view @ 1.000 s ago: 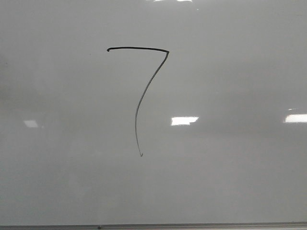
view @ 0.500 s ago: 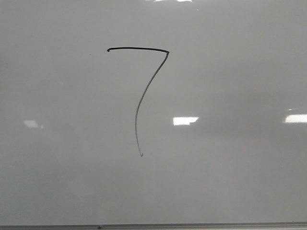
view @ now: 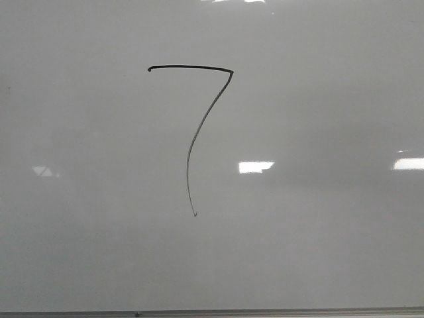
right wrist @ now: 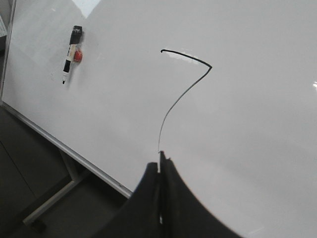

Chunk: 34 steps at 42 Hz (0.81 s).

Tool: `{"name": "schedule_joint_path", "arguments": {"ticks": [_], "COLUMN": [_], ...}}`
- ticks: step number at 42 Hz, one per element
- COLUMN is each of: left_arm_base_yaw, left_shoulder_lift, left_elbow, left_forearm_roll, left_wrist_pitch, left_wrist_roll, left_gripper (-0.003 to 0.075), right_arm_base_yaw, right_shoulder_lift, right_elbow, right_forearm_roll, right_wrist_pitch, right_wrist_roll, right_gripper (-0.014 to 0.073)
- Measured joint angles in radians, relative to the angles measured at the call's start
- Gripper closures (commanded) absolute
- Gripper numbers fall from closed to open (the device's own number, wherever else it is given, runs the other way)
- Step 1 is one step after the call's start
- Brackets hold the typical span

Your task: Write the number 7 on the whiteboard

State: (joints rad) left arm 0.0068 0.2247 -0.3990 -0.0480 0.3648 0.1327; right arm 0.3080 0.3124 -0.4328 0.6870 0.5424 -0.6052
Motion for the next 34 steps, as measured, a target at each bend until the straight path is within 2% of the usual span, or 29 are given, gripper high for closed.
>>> {"name": "schedule_joint_path", "arguments": {"ticks": [34], "left_arm_base_yaw": [0.000], "left_shoulder_lift": [-0.020], "left_elbow": [0.029], "left_forearm_roll": [0.000], "left_wrist_pitch": [0.000], "left_wrist_roll": [0.000], "left_gripper": [0.0741], "right_arm_base_yaw": [0.000], "right_shoulder_lift": [0.000], "right_elbow": [0.000], "right_forearm_roll": [0.000], "right_wrist_pitch": [0.000], "right_wrist_roll": [0.000], "right_gripper": [0.0661]}}
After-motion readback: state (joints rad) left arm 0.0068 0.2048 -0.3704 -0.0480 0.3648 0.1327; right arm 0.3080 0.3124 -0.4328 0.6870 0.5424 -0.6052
